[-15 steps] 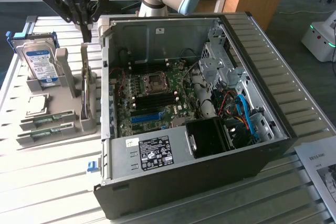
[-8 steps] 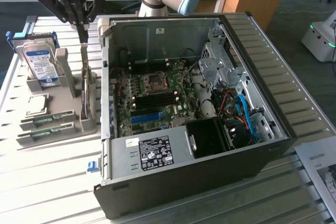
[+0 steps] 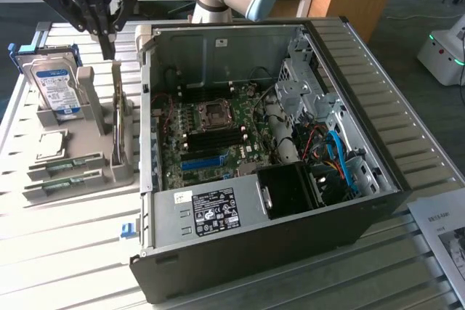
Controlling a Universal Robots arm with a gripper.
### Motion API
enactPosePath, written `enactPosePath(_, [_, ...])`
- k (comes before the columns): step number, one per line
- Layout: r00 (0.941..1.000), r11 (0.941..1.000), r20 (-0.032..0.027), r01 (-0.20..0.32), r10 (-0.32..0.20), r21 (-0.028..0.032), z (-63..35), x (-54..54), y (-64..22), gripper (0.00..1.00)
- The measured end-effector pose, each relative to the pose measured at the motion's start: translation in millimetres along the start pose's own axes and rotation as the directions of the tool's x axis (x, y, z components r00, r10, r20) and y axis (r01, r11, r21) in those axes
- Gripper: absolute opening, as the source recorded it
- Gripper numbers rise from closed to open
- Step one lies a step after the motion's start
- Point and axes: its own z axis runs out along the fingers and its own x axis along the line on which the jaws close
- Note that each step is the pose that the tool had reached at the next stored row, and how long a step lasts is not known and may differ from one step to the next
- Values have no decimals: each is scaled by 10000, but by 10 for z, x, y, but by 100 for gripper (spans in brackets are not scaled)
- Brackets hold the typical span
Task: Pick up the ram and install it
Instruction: 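Reach for the ram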
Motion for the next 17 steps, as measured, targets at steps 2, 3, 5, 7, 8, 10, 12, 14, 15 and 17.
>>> enactPosePath(2, [10000, 10000, -6, 0, 0, 0, -1, 40, -3, 10])
enactPosePath(3, [10000, 10000, -6, 0, 0, 0, 0, 53, -4, 10])
enactPosePath(5, [10000, 10000, -10, 0, 0, 1, -1, 77, -6, 10])
enactPosePath(7, [10000, 10000, -12, -1, 1, 1, -1, 102, -8, 10])
enactPosePath(8, [10000, 10000, -14, 0, 0, 1, -1, 116, -9, 10])
enactPosePath(10, [10000, 10000, -17, -1, 1, 1, -1, 139, -11, 10])
enactPosePath(12, [10000, 10000, -20, -1, 1, 2, -1, 161, -12, 10])
enactPosePath(14, [10000, 10000, -25, -1, 1, 2, -1, 184, -14, 10])
enactPosePath(15, [10000, 10000, -27, -1, 1, 2, -1, 195, -15, 10])
enactPosePath(17, [10000, 10000, -30, -1, 1, 3, -1, 216, -17, 10])
